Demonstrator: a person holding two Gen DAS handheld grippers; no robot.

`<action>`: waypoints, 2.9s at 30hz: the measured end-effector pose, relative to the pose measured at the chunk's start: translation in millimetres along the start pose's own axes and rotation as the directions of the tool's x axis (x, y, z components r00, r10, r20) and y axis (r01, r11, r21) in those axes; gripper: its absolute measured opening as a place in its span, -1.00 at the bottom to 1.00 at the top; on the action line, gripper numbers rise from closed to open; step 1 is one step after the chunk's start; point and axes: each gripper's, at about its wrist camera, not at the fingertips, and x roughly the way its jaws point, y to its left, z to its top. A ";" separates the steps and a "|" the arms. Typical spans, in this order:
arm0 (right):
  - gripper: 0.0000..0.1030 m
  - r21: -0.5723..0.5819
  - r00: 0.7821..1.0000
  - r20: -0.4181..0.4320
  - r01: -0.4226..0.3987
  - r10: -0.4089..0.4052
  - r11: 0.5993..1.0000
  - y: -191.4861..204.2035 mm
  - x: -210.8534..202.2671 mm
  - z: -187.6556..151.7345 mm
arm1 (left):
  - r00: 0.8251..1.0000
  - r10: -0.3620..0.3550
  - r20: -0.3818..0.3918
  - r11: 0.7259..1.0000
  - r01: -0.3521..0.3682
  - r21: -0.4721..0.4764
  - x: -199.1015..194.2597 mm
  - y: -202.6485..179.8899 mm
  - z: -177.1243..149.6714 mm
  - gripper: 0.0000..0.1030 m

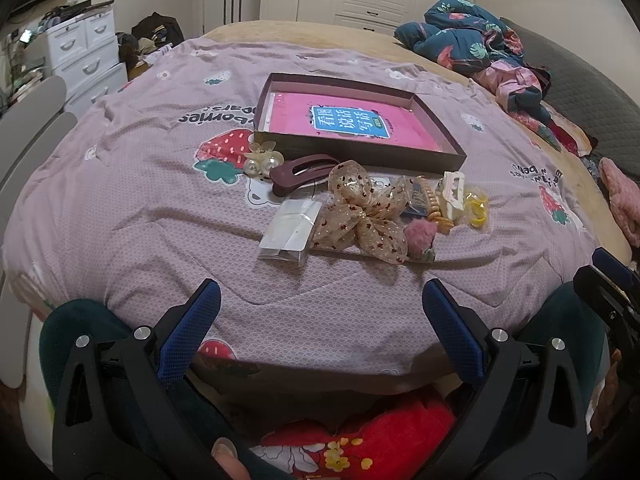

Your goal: Organize jewelry

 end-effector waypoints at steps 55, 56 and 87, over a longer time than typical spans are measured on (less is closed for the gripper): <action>0.92 -0.053 0.995 -0.055 -0.084 0.081 0.995 22.1 44.5 27.9 | 0.998 0.056 0.011 0.992 -0.055 -0.111 10.2 47.2 13.7 0.84; 0.92 -0.055 0.994 -0.063 -0.089 0.086 0.994 23.8 47.7 28.5 | 0.998 0.057 0.011 0.992 -0.055 -0.117 10.8 50.0 14.3 0.84; 0.46 -0.083 0.945 -0.269 -0.217 0.187 0.973 30.1 152.0 21.3 | 0.989 -0.078 -0.128 0.996 0.071 -0.055 92.0 63.6 31.9 0.62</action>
